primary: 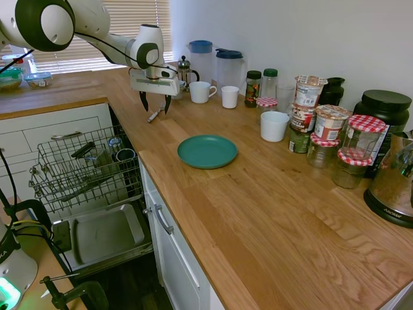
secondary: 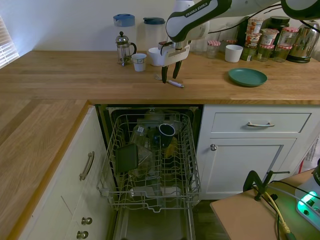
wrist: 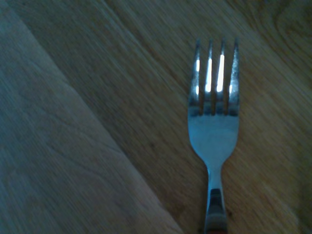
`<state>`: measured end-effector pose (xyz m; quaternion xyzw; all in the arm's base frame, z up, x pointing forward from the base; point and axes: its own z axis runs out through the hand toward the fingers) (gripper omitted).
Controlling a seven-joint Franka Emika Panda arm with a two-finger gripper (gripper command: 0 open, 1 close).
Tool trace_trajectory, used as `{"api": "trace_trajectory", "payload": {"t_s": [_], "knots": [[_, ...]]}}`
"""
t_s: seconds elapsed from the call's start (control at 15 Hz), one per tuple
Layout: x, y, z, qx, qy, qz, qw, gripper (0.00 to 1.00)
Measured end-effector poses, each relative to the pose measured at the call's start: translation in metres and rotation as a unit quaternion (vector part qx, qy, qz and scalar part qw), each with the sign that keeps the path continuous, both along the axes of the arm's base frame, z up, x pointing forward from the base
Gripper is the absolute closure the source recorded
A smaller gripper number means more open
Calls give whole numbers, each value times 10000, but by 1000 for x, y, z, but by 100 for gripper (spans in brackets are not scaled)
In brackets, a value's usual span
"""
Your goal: Put the fork in the dishwasher
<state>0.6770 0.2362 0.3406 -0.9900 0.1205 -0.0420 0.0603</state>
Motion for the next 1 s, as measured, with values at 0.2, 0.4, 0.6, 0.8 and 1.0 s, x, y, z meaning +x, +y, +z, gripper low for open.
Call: {"api": "trace_trajectory", "payload": {"t_s": [0.2,0.4,0.6,0.8,1.0], "knots": [[5,5,-2,-75,41,14,10000,100],[5,10,-3,-207,59,-26,9998,100],[5,15,-4,-366,29,-105,9993,100],[8,15,-5,-440,7,-191,9988,100],[9,17,-5,-431,6,-267,9987,100]]}}
